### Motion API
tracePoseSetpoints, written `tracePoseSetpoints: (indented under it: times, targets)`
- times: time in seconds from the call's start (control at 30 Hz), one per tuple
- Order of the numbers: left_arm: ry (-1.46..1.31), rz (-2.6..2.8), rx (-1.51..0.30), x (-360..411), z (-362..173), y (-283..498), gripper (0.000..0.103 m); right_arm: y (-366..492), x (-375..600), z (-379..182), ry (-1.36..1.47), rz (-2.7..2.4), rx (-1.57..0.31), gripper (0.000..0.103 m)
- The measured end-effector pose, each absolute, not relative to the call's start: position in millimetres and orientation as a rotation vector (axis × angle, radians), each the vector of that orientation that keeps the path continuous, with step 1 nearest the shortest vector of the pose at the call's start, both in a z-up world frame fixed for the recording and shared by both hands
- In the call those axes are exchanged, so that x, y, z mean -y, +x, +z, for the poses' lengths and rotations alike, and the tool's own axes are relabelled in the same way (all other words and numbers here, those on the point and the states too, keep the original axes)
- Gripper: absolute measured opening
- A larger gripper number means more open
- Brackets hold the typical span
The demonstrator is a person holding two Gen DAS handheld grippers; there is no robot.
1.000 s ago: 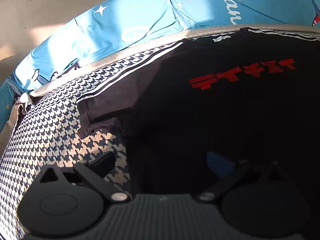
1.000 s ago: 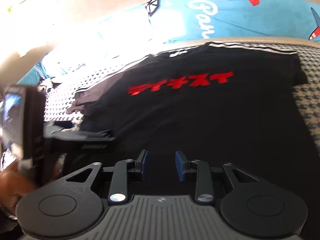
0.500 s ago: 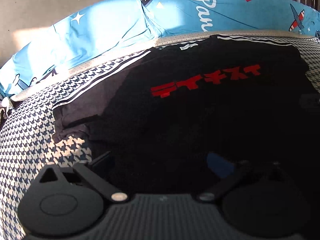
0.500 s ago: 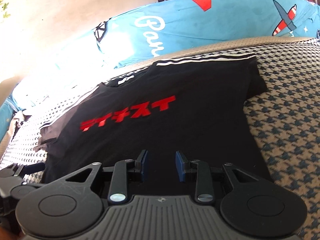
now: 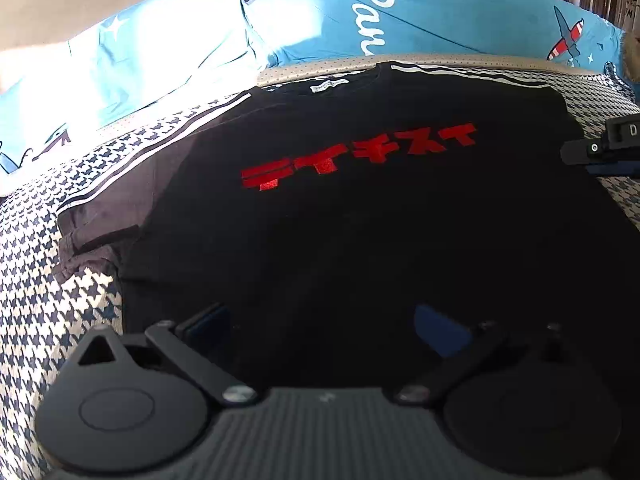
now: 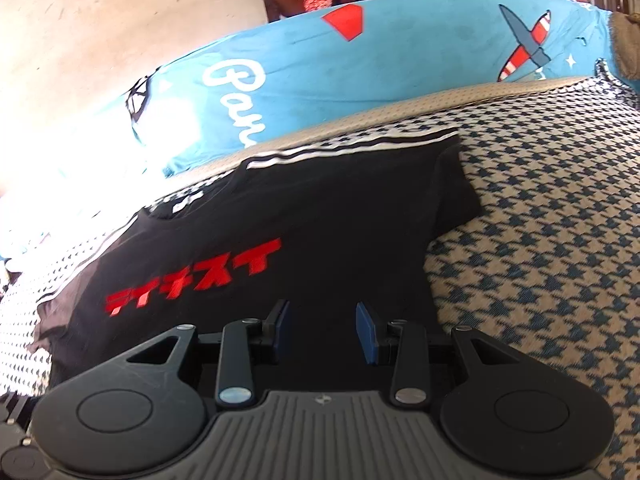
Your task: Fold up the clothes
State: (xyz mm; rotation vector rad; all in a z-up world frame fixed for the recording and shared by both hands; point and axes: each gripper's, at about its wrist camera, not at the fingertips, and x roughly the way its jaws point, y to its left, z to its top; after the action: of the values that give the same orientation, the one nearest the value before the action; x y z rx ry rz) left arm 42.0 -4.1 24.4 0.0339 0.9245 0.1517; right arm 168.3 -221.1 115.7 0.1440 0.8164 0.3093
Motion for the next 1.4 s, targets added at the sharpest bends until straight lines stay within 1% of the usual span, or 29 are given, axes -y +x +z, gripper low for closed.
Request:
tracePoseSetpoints:
  times: [0.27, 0.57, 0.8, 0.9, 1.07, 1.4]
  targets:
    - [0.031, 0.168, -0.931, 4.3, 18.8, 51.3, 0.103, 195.6, 246.5, 114.9, 0.207, 0.196, -0.793, 0.036]
    - [-0.020, 0.174, -0.943, -3.1, 17.2, 53.2, 0.103, 222.9, 274.0, 108.7, 0.401, 0.085, -0.787, 0.037]
    - [-0.050, 0.177, -0.949, -11.4, 17.4, 54.8, 0.103, 240.2, 283.2, 100.9, 0.449, 0.005, -0.766, 0.037]
    - [-0.063, 0.177, -0.952, -13.7, 17.4, 55.4, 0.103, 247.4, 287.1, 96.0, 0.465, -0.030, -0.767, 0.039]
    - [-0.070, 0.174, -0.953, -18.8, 17.1, 54.9, 0.103, 260.3, 292.5, 91.8, 0.490, -0.028, -0.733, 0.048]
    - [-0.072, 0.170, -0.951, -19.6, 15.5, 57.0, 0.103, 290.9, 287.5, 86.6, 0.441, 0.045, -0.683, 0.049]
